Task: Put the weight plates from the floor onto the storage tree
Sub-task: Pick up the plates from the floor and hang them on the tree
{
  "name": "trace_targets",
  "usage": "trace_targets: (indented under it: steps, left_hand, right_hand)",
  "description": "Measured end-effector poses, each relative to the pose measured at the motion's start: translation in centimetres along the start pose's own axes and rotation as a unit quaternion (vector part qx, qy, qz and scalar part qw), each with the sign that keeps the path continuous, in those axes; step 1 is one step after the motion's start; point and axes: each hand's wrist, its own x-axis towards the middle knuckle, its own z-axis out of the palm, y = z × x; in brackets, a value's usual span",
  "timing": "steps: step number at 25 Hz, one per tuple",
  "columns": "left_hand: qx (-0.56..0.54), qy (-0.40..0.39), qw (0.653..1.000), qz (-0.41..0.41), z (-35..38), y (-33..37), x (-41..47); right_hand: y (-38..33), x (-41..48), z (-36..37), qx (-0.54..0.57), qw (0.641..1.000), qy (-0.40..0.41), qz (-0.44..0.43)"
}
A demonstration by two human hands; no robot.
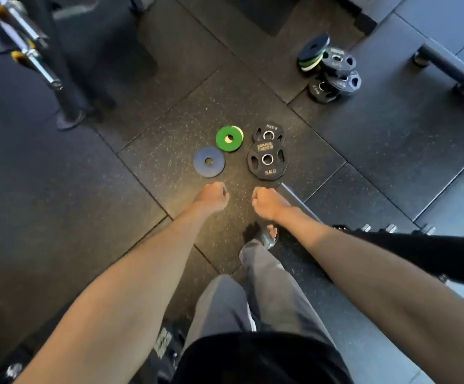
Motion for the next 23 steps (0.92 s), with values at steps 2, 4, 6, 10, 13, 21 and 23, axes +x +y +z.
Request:
trace_targets:
  steps: [2, 4, 6, 10, 13, 21, 23]
  left_hand:
    - [-0.007, 0.001, 1.000, 0.008, -0.2, 1.9, 4.9]
    - [-0.002, -0.003, 1.000, 0.019, 0.3, 3.3, 9.8]
    - [-0.009, -0.013, 1.000, 0.016, 1.7, 4.0, 14.9]
    - [-0.027, -0.057, 0.998, -0.009, 5.4, 2.8, 25.3]
    - [-0.044, -0.064, 0.996, -0.030, 8.3, 1.2, 34.0]
    - [-0.210, -0.002, 0.969, -0.132, 18.2, -1.8, 55.2]
    - [-0.264, -0.004, 0.951, -0.163, 20.4, -2.4, 58.6]
  right_hand:
    - [2.3, 4.3, -1.6, 0.034, 0.999, 0.024, 0.032]
    - [4.8, 8.4, -2.7, 0.050, 0.996, 0.042, 0.063]
    - [7.7, 12.7, -3.0, 0.061, 0.993, 0.040, 0.094]
    - [13.3, 21.8, -1.0, 0.092, 0.983, 0.052, 0.151]
    - [17.1, 29.6, 1.5, 0.109, 0.974, 0.079, 0.184]
    - [27.5, 51.2, 7.7, 0.113, 0.945, 0.187, 0.244]
    - [29.3, 54.8, 8.7, 0.101, 0.942, 0.195, 0.255]
